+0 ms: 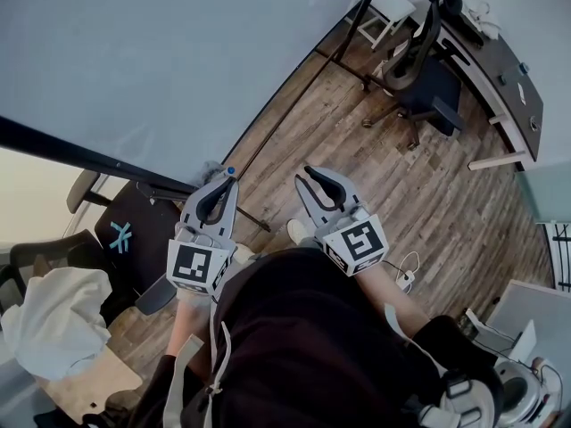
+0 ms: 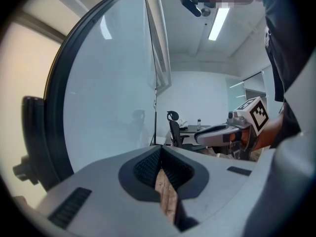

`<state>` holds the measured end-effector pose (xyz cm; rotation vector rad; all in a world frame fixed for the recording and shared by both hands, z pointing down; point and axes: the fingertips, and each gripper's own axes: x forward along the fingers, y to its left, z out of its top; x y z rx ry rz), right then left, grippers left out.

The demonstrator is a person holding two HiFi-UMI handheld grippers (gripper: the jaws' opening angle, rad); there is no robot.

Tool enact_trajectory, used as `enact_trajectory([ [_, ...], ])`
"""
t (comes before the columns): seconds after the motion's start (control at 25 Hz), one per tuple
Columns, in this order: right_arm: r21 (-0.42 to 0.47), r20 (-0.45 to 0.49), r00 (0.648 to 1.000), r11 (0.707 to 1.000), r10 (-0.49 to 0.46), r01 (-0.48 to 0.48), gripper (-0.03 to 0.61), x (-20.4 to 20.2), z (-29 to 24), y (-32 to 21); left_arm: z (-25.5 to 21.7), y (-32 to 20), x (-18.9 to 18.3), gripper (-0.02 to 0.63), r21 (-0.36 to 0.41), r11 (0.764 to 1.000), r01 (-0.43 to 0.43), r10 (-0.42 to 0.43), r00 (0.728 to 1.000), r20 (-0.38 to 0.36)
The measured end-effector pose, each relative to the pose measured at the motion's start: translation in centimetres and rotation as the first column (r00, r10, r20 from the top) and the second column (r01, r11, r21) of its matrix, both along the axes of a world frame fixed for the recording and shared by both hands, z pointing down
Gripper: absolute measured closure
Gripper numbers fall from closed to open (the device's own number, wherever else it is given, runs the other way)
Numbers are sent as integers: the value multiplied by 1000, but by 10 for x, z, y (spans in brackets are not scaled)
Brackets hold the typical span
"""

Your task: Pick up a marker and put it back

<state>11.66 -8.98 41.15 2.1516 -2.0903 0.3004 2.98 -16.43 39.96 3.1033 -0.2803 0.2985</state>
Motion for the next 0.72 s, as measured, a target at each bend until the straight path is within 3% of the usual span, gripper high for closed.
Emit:
enact_trajectory([
  [0.72,8,-13,1000,1000,-1,1,495,13,-5,-3,-1,-2,3,607,3,1000,15,-15,1000,4],
])
